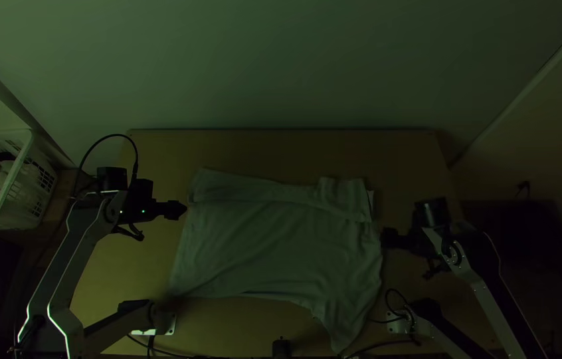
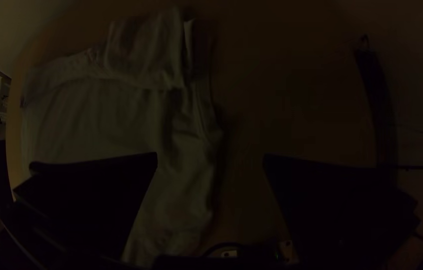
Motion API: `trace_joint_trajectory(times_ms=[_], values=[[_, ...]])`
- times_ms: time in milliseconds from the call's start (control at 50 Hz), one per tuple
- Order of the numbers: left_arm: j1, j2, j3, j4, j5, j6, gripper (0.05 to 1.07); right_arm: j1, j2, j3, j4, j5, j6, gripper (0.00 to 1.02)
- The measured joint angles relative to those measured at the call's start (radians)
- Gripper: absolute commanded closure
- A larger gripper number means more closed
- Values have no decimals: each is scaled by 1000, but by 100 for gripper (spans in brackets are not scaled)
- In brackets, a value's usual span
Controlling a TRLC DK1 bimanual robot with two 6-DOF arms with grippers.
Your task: Fold the t-shirt
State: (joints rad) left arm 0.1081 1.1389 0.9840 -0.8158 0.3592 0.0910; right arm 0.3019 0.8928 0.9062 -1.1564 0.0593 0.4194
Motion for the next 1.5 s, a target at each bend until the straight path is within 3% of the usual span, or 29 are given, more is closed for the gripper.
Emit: trace_joint_trajectory(times_ms=[260, 640, 1120, 1500], values=[[12, -107, 9, -160, 0, 5, 11, 11, -85, -55, -114, -155, 120, 7], [26, -125, 11, -462, 0, 24, 11, 126, -105, -176, -143, -304, 236, 7], [45, -131, -18, -545, 0, 49, 11, 274, -29, -237, -161, -364, 265, 10], [45, -89, -19, -545, 0, 49, 11, 392, 115, -282, -39, -404, 261, 16]])
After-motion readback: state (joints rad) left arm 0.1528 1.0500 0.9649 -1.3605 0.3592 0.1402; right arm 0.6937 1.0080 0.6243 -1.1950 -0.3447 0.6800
